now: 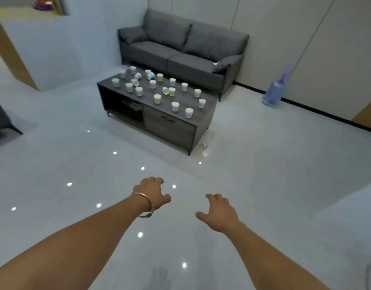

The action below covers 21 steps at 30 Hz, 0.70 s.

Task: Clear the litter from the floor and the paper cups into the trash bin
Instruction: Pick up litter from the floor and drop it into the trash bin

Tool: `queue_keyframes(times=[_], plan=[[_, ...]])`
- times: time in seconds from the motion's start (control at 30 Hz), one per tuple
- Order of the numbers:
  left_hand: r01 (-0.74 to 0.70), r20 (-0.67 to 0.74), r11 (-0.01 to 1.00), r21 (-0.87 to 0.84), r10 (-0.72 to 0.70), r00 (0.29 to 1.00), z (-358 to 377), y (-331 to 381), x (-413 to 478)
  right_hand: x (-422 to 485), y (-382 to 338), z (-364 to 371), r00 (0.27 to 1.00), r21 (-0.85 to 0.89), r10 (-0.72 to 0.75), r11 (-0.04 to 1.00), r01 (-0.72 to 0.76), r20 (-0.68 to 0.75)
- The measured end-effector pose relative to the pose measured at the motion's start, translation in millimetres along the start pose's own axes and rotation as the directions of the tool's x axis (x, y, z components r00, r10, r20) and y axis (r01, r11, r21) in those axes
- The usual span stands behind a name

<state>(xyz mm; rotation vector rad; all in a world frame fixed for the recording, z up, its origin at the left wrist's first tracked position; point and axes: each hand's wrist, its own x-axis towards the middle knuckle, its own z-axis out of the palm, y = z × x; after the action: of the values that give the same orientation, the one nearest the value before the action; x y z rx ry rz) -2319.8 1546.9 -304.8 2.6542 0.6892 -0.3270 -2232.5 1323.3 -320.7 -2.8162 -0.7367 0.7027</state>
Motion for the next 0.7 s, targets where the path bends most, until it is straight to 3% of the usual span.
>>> queue_keyframes(times=[0.2, 0.43, 0.7], plan=[[0.248, -0.034, 0.966, -0.073, -0.251, 0.967, -54, -117, 35, 113, -135, -22, 0.964, -0.101, -0.260, 0.959, 0.265, 0.059], [0.465, -0.116, 0.868, -0.176, -0.487, 0.865, -126, -227, 105, 245, -259, -44, 0.889, -0.179, -0.429, 0.873, 0.453, 0.159], [0.556, -0.111, 0.799, -0.227, -0.589, 0.801, -181, -326, 177, 368, -393, -66, 0.807, -0.225, -0.536, 0.778, 0.587, 0.249]])
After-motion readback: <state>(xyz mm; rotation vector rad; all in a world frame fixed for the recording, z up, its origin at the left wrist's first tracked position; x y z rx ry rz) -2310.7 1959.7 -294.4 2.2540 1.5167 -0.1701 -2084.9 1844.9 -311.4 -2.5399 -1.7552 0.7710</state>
